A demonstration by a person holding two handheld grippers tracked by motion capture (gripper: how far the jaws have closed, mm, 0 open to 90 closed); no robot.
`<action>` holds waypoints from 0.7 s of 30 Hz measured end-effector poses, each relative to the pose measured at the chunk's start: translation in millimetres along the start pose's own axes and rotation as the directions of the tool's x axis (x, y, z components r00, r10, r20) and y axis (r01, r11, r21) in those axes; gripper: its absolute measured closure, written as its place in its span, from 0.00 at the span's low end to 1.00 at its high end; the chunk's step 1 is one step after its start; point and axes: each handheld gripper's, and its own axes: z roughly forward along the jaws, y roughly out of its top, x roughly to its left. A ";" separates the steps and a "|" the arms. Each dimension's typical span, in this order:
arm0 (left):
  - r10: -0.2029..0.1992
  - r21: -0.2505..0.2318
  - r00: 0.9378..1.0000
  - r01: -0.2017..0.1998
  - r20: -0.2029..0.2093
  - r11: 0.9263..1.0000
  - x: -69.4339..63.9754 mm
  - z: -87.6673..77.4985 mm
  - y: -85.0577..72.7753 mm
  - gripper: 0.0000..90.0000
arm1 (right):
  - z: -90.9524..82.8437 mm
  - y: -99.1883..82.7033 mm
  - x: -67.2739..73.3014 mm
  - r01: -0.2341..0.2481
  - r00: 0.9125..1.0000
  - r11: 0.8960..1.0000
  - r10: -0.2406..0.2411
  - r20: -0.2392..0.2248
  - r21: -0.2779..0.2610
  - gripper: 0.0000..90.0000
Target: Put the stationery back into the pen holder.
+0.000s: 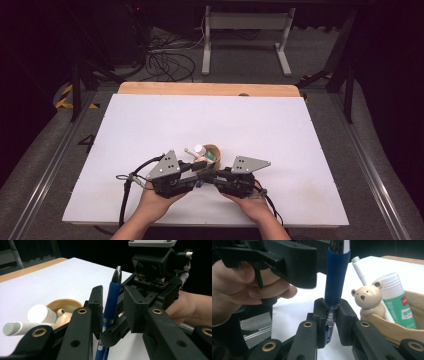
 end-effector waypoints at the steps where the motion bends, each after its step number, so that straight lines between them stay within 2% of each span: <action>1: 0.003 0.004 1.000 -0.003 -0.005 1.000 0.5 -1.2 0.0 0.76 | -0.5 0.2 -0.1 0.001 1.000 1.000 -0.001 0.003 0.001 0.88; 10: -0.002 0.023 0.999 0.003 -0.038 1.000 5.2 -11.0 -4.8 0.72 | -4.5 2.1 -0.4 0.009 1.000 1.000 -0.009 0.023 -0.010 0.88; 13: 0.007 0.028 0.999 -0.006 -0.051 1.000 7.6 -14.0 -5.4 0.70 | -5.8 2.8 -0.6 0.010 1.000 1.000 -0.010 0.030 -0.014 0.88; 17: 0.015 0.027 0.997 -0.012 -0.082 1.000 10.1 -17.7 -7.3 0.68 | -7.4 3.4 -0.9 0.016 0.999 1.000 -0.015 0.039 -0.014 0.88; 21: 0.039 0.031 0.992 -0.036 -0.118 0.999 13.4 -21.5 -8.7 0.66 | -8.6 4.4 -0.5 0.026 0.999 1.000 -0.025 0.049 -0.015 0.88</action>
